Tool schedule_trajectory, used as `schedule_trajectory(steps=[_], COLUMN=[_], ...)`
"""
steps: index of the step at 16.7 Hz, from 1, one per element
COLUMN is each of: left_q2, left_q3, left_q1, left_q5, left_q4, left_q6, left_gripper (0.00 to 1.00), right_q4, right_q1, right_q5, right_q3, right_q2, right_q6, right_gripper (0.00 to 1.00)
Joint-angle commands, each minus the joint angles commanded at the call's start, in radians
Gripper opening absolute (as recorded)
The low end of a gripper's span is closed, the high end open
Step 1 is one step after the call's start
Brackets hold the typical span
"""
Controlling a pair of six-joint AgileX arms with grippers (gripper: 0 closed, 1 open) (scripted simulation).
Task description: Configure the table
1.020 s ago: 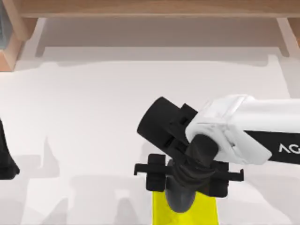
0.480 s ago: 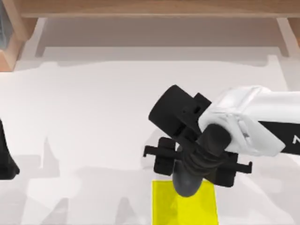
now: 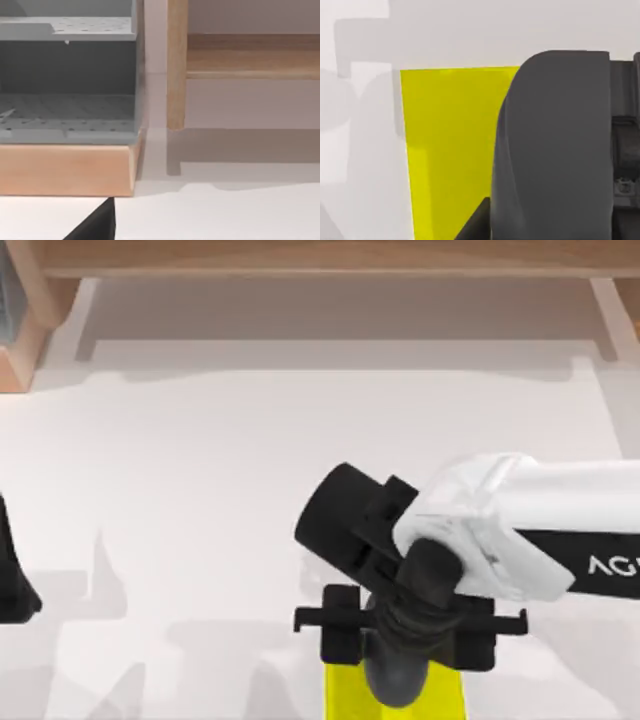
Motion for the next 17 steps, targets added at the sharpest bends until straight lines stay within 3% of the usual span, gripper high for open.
schedule_trajectory(steps=[7, 17], left_q2=[0.0, 0.0], left_q3=[0.0, 0.0], left_q1=[0.0, 0.0], left_q5=[0.0, 0.0], left_q4=[0.0, 0.0], left_q6=[0.0, 0.0], left_gripper=[1.0, 1.0], right_q4=[-0.021, -0.021], right_q1=[0.026, 0.026], right_q5=[-0.029, -0.029], right_q3=[-0.008, -0.008], right_q2=[0.029, 0.029], right_q6=[-0.021, -0.021], right_gripper=[0.0, 0.75])
